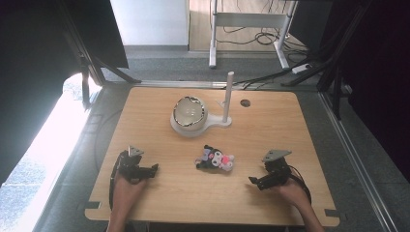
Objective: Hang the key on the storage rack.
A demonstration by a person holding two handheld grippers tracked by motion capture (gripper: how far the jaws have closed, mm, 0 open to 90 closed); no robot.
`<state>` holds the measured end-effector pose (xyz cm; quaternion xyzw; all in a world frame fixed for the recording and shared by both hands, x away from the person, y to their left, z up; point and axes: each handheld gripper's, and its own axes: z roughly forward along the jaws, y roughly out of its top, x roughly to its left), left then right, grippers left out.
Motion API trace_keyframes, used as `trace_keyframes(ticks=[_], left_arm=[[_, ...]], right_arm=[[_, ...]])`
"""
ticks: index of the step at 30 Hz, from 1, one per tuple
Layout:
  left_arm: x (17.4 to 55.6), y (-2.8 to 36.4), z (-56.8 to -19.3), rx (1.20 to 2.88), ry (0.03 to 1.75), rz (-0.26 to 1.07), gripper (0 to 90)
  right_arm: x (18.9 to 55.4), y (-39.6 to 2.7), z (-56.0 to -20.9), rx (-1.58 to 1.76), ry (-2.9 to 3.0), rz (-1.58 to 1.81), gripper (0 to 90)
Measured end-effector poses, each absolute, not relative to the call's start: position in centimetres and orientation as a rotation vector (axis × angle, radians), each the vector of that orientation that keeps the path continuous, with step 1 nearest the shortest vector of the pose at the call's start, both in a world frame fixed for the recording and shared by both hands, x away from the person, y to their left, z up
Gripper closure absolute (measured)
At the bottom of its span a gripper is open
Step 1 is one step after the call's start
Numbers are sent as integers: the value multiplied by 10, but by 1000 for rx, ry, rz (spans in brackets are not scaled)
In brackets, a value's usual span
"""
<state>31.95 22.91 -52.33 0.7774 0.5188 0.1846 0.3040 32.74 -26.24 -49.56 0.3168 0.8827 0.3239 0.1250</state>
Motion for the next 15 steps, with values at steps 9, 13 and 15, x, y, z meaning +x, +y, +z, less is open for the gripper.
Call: trace_keyframes(ticks=[9,13,15], left_arm=[[319,229,-523,2060,1374,489,27],[319,229,-523,2060,1374,489,27],[319,229,-523,2060,1374,489,27]], right_arm=[[334,-252,-487,864,2612,922,9],[338,-247,-485,856,2630,912,9],[341,-243,-484,856,2642,908,9]])
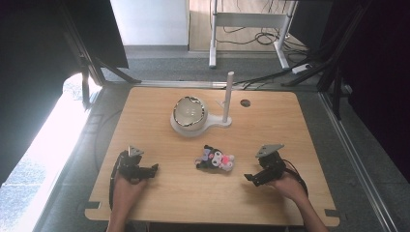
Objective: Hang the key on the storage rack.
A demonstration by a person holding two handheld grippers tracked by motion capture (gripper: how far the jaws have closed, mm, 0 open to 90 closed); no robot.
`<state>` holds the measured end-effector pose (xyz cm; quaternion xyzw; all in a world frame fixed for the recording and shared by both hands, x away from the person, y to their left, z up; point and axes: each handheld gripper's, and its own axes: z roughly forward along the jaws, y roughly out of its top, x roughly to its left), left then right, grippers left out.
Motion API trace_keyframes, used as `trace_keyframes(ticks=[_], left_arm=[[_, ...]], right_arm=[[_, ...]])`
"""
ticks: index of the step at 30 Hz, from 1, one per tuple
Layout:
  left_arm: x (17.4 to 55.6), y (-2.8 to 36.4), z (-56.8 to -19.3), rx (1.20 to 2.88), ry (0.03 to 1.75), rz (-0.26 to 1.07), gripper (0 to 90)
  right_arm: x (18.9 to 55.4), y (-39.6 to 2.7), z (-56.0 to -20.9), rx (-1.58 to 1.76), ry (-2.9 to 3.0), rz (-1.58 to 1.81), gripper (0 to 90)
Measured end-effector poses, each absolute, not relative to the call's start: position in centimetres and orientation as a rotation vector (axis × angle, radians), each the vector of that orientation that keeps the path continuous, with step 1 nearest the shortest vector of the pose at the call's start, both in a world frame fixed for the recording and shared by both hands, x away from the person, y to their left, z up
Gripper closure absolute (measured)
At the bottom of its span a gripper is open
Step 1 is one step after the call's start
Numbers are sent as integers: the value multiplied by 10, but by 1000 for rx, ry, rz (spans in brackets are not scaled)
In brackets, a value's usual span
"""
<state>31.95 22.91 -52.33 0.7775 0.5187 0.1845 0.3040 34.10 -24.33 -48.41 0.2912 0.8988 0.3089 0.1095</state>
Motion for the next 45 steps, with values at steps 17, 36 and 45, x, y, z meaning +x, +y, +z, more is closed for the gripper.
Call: trace_keyframes(ticks=[17,36,45], left_arm=[[319,229,-523,2060,1374,489,27],[319,229,-523,2063,1373,489,27],[320,229,-523,2064,1372,489,27]], right_arm=[[359,-214,-470,774,2741,828,27],[380,-171,-457,664,2877,727,33],[394,-141,-457,569,2975,590,36]])
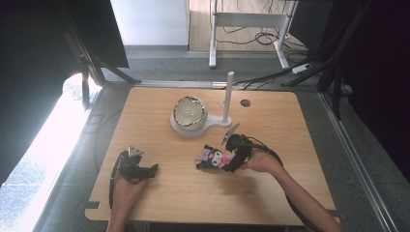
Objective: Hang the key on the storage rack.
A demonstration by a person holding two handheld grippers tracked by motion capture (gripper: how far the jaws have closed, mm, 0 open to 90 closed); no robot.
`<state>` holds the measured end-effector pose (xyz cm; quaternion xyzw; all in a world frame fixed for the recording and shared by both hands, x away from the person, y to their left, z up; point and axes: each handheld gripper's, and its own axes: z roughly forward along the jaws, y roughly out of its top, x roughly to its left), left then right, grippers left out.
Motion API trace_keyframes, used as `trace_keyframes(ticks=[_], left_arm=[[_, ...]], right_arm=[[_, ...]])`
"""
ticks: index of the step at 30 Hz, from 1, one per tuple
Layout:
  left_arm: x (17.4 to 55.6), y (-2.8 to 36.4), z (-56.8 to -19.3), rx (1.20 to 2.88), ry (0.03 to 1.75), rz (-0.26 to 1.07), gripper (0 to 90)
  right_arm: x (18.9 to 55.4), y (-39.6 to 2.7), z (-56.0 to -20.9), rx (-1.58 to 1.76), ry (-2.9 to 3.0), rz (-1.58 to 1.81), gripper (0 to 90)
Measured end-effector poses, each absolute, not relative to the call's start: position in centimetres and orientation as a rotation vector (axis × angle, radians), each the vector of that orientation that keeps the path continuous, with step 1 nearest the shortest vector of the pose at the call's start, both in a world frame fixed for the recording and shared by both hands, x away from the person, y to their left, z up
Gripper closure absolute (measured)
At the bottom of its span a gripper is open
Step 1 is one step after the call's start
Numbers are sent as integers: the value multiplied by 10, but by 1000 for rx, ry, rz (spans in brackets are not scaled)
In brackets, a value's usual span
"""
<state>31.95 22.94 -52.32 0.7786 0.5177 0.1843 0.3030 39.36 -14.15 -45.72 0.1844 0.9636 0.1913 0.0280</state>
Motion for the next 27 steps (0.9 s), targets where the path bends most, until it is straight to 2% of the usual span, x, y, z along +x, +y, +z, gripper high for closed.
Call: trace_keyframes(ticks=[10,13,18,21,27], left_arm=[[320,229,-523,2064,1372,489,27],[320,229,-523,2064,1372,488,27],[320,229,-523,2063,1372,488,27],[320,229,-523,2064,1372,488,26],[320,229,-523,2064,1371,487,25]], right_arm=[[401,-114,-467,480,3064,370,136],[405,-105,-472,453,3084,276,202],[410,-95,-479,410,3126,176,368],[409,-91,-480,379,3127,133,419],[410,-93,-468,378,3136,169,443]])
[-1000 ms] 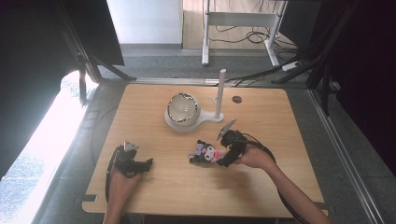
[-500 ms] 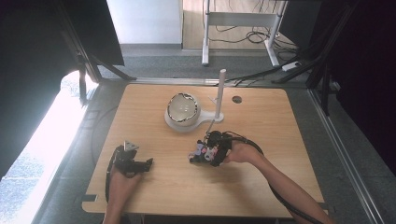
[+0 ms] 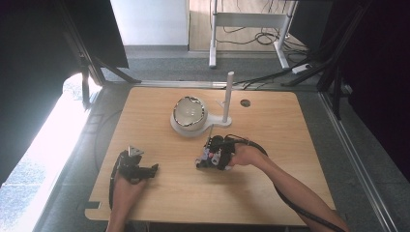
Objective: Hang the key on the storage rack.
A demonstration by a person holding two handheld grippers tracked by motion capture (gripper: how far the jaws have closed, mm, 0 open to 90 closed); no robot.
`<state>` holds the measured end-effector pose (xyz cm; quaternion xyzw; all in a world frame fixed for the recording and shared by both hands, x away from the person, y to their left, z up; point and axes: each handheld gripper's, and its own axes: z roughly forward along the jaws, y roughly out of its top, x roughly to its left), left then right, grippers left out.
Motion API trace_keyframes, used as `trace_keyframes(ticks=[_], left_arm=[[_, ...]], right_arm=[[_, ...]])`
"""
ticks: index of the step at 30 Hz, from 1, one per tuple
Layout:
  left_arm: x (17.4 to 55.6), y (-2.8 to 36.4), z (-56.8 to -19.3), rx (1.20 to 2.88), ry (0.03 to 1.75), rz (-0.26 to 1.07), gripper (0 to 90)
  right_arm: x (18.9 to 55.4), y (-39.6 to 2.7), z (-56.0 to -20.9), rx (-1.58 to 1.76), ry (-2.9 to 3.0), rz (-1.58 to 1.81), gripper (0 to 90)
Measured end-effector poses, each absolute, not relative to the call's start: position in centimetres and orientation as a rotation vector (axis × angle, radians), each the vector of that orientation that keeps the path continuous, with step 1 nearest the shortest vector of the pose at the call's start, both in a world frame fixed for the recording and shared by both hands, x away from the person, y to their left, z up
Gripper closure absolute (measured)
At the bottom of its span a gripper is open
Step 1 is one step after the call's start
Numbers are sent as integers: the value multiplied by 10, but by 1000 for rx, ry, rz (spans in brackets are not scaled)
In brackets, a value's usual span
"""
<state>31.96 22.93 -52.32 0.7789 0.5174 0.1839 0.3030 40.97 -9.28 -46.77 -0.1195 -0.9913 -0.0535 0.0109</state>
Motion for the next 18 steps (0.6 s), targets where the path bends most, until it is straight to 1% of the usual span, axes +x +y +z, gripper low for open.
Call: trace_keyframes(ticks=[7,18], left_arm=[[320,229,-523,2062,1372,488,25],[320,229,-523,2061,1371,490,25]], right_arm=[[415,-106,-442,-374,-3067,-244,443],[421,-123,-414,-404,-3052,-284,442]])
